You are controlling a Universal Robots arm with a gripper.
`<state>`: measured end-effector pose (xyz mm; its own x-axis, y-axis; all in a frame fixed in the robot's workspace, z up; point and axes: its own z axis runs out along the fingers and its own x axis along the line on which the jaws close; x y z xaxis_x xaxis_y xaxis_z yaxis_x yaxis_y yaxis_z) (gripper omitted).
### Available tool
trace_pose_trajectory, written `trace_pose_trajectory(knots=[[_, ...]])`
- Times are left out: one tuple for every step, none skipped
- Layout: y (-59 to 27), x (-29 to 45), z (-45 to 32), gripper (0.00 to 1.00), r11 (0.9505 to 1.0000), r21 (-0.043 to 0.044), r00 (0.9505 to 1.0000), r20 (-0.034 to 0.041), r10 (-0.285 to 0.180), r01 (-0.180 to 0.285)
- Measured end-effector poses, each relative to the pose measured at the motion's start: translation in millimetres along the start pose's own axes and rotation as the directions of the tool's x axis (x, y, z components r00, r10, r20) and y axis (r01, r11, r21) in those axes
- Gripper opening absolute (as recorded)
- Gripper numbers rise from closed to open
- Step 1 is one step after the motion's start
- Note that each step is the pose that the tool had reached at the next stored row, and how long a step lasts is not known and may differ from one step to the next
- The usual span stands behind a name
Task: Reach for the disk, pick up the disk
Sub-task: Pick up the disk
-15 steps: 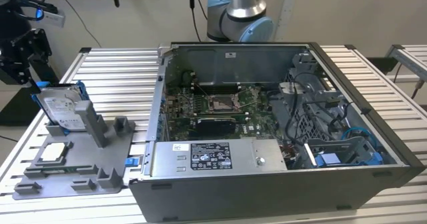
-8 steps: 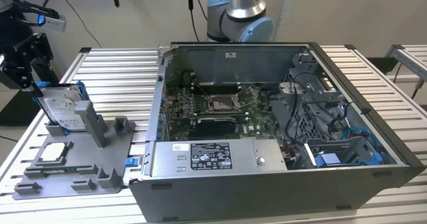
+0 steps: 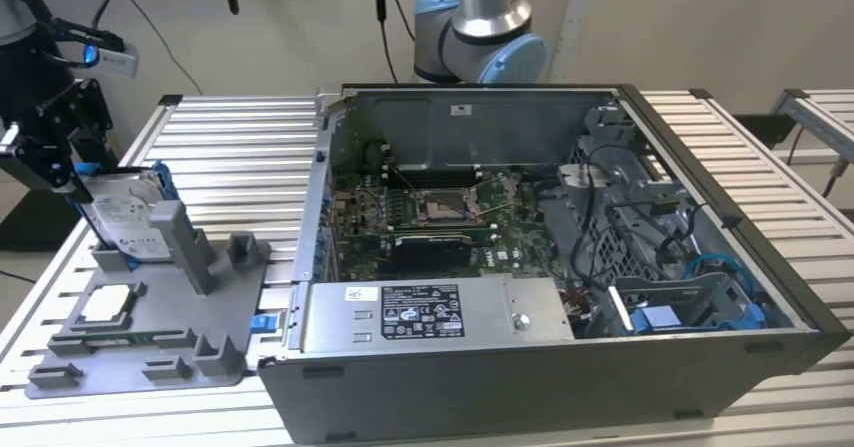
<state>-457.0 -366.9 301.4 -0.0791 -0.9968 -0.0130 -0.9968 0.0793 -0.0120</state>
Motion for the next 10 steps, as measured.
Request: trace_pose_trajectory(knots=[[0.0,0.0,1.8,1.0,1.0,0.0001,1.0,0.0,0.0,0.0],[0.0,0.1,3.7,1.0,1.0,0.0,1.0,0.0,0.0,0.0],[0.1,0.1,5.5,1.0,1.0,0.0,1.0,0.0,0.0,0.0],[0.1,0.1,7.3,1.0,1.0,0.0,1.0,0.0,0.0,0.0],[0.1,0.1,8.8,1.0,1.0,0.0,1.0,0.0,0.0,0.0],[0.1,0.1,9.4,1.0,1.0,-0.0001,1.0,0.0001,0.0,0.0],[0.1,0.1,9.3,1.0,1.0,-0.0002,1.0,0.0,0.0,0.0],[0.1,0.1,9.3,1.0,1.0,-0.0003,1.0,0.0,0.0,0.0],[0.1,0.1,9.4,1.0,1.0,-0.0003,1.0,0.0,0.0,0.0],[0.1,0.1,9.5,1.0,1.0,-0.0002,1.0,0.0,0.0,0.0]])
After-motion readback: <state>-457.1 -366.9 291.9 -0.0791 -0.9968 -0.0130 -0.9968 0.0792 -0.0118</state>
